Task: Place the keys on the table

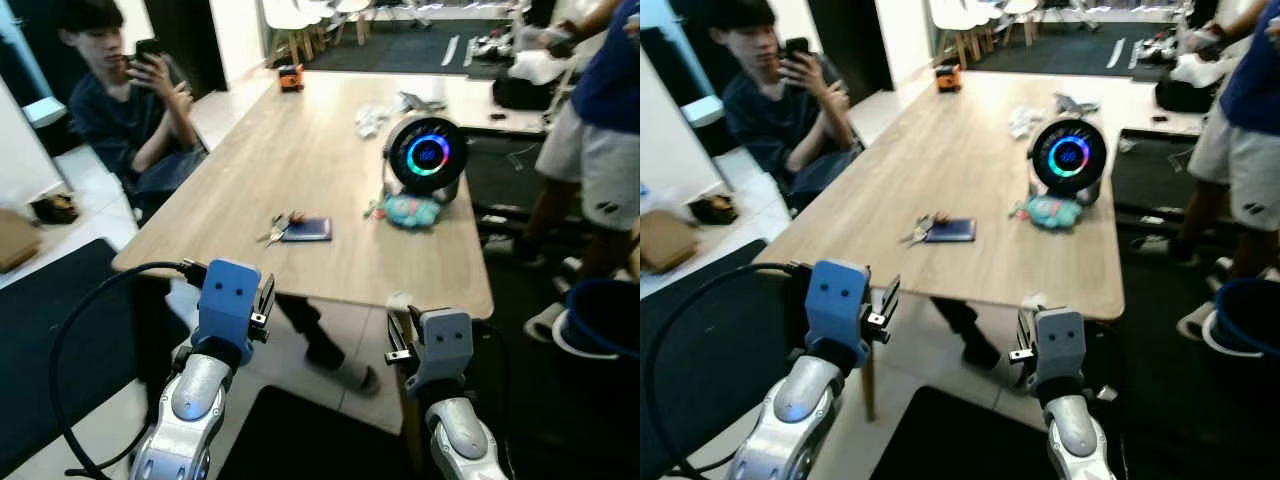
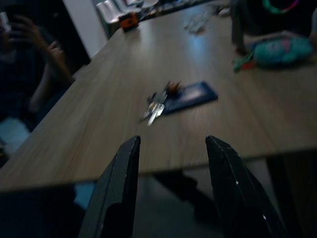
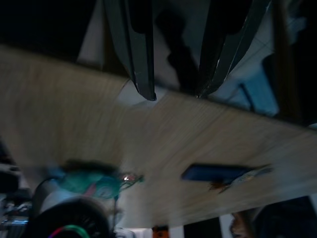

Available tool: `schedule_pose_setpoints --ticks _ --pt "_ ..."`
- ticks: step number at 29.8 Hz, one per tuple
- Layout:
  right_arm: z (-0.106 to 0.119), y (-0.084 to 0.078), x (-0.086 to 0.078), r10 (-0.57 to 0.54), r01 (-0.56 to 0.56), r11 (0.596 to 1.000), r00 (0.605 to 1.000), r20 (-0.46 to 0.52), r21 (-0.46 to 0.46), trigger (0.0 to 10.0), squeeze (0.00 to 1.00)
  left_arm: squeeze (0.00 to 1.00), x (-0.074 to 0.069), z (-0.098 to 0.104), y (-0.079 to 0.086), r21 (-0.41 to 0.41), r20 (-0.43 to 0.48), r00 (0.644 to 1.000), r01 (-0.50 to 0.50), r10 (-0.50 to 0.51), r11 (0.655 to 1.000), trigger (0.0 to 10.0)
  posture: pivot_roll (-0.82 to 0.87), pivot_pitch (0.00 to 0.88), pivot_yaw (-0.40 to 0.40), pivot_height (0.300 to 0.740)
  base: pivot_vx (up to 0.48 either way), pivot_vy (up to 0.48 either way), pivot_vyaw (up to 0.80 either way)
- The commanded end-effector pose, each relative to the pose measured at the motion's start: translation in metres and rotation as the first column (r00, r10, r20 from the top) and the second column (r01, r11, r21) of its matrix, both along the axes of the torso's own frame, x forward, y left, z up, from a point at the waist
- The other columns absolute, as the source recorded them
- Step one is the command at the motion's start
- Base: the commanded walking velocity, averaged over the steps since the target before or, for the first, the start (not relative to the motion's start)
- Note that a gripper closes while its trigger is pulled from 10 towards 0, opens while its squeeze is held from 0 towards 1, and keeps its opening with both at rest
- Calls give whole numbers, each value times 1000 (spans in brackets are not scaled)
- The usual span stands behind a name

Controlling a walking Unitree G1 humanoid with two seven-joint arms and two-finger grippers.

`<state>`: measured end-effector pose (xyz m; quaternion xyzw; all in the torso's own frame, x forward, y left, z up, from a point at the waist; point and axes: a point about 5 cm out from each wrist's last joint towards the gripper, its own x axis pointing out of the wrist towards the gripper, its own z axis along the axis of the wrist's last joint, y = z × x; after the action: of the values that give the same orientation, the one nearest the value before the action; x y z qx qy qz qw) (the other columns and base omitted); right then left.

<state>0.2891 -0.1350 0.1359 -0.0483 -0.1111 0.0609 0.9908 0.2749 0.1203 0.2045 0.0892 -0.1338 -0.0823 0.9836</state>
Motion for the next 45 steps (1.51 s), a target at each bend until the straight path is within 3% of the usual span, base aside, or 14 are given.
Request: schedule_pose_setpoints --ticks 1,32,45 --pt "-6 -2 -3 -8 8 1000 1000 -24 -5 10000 0 0 -1 -5 0 11 -16 1000 4 -3 1000 10000 60 175 103 740 -281 0 0" --pt "-5 2 -1 18 -19 999 1000 -21 -39 10000 0 0 -2 -7 0 12 -21 1000 -2 2 1000 10000 64 172 95 740 -281 0 0" --pt "-5 3 -2 25 -26 999 999 -21 -36 10000 0 0 -2 -7 0 14 -22 1000 -5 5 1000 10000 67 179 98 740 -284 0 533"
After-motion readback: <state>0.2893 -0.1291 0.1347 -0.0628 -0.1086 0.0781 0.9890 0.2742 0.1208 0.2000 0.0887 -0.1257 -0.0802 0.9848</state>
